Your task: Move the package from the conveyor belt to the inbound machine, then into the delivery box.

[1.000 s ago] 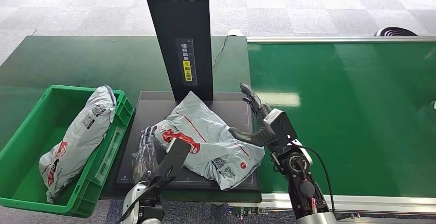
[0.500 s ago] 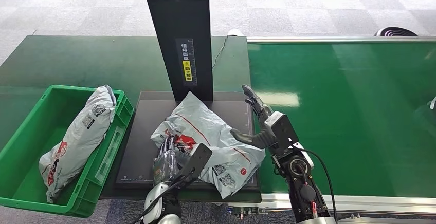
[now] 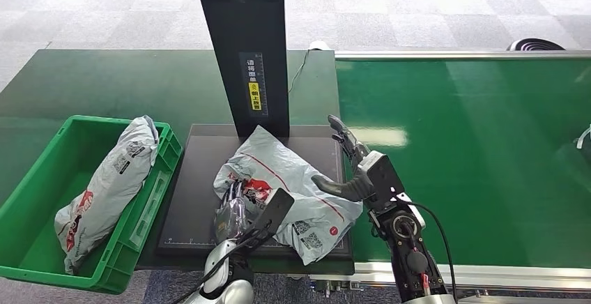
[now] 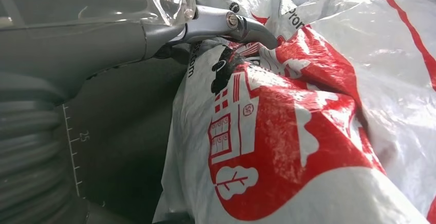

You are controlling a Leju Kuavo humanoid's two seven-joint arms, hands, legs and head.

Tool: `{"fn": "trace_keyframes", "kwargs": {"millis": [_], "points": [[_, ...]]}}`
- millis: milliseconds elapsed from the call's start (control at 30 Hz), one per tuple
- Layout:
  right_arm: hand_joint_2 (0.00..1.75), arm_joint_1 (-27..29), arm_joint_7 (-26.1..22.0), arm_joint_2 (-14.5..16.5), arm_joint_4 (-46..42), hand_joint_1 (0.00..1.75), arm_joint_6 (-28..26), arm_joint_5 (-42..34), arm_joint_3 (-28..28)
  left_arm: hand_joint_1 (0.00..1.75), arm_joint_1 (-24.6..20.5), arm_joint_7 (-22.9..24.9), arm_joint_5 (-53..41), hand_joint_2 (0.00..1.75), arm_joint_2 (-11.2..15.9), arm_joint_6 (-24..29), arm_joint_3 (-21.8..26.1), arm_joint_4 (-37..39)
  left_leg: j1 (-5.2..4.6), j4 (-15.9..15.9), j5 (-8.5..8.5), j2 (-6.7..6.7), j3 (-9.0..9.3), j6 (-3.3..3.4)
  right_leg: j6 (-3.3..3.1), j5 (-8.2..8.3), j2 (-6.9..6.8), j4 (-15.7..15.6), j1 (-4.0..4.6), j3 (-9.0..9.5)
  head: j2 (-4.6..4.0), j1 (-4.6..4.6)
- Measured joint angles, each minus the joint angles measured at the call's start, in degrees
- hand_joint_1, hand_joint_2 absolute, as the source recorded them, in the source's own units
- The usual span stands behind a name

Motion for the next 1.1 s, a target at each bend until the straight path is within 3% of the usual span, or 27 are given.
{"fn": "trace_keyframes", "kwargs": {"millis": [67,100,300,367,467,533,633,667,767,800,1100], "points": [[1.75,-0.01,0.0,0.0,0.0,0.0,0.0,0.01,0.0,1.42,-0.1,-0.35,0.17,1.75,-0.06,-0.13,0.0,0.29,0.0,0.0,0.0,0.0,0.02,0.0,0.0,0.0,0.0,0.0,0.0,0.03,0.0,0.01],[1.75,-0.01,0.0,0.0,0.0,0.0,0.0,0.02,0.0,1.51,-0.12,-0.6,0.3,1.75,-0.11,-0.15,0.01,0.45,0.0,0.0,0.0,0.01,0.03,0.0,0.0,0.0,0.0,0.0,0.0,0.04,0.0,0.01],[1.75,-0.1,0.0,-0.01,0.02,0.0,-0.1,0.08,0.0,1.57,-0.13,-1.84,0.77,1.75,-0.34,2.3,0.62,0.84,0.0,0.0,0.0,0.01,0.04,0.0,0.0,0.0,0.0,0.0,0.0,0.05,0.0,0.0],[1.75,-0.29,0.0,-0.02,0.09,0.0,-0.14,0.08,0.0,1.42,-0.13,-2.96,1.08,1.75,-0.34,2.69,0.99,0.83,0.0,-0.01,0.0,0.0,0.04,0.0,0.0,0.0,0.0,0.0,0.0,0.05,0.0,-0.01],[1.75,-0.61,-0.02,-0.02,0.29,0.0,-0.19,0.02,0.02,0.67,-0.08,-4.48,1.56,1.75,-0.34,2.96,1.43,0.79,0.0,-0.01,0.0,-0.01,0.02,0.0,0.0,0.0,0.0,0.0,0.0,0.05,0.0,0.01],[1.75,-0.83,-0.04,-0.02,0.52,0.0,-0.2,-0.05,0.02,0.34,0.09,-4.93,1.73,1.75,-0.35,2.96,1.64,0.72,0.0,-0.01,0.0,-0.01,0.01,0.0,0.0,0.0,0.0,0.0,0.0,0.05,0.01,0.01],[1.75,-1.2,-0.06,-0.01,0.91,0.0,-0.21,-0.12,0.04,0.27,0.49,-5.17,1.77,1.75,-0.38,2.94,1.7,0.53,0.0,-0.01,-0.01,-0.01,0.01,0.0,0.0,0.0,-0.01,0.0,0.0,0.05,0.0,0.0],[1.75,-1.3,-0.07,-0.01,1.01,0.0,-0.22,-0.14,0.05,0.52,0.59,-5.29,1.77,1.75,-0.38,2.94,1.7,0.49,0.0,-0.01,-0.01,-0.01,0.01,0.01,0.0,0.0,-0.01,0.0,0.0,0.05,0.0,0.01],[1.75,-1.45,-0.07,-0.01,1.29,0.0,-0.23,-0.17,0.11,1.59,0.91,-5.67,1.73,1.75,-0.39,2.94,1.7,0.4,0.0,-0.01,-0.01,0.0,0.03,0.01,0.0,0.0,0.0,0.0,0.0,0.08,0.0,0.01],[1.75,-1.47,-0.07,0.0,1.38,0.0,-0.24,-0.18,0.13,1.71,1.02,-5.81,1.63,1.75,-0.38,2.93,1.7,0.35,0.0,-0.01,-0.01,0.0,0.04,0.01,0.0,0.0,0.0,0.0,0.0,0.08,0.0,0.0],[1.75,-1.85,-0.07,0.0,1.84,0.0,-0.22,-0.18,0.2,1.75,1.15,-7.3,1.25,1.75,-0.03,2.75,2.07,-0.02,0.01,-0.01,0.0,0.0,0.04,-0.01,0.0,0.0,0.0,0.01,0.01,0.07,0.0,0.01]]}}
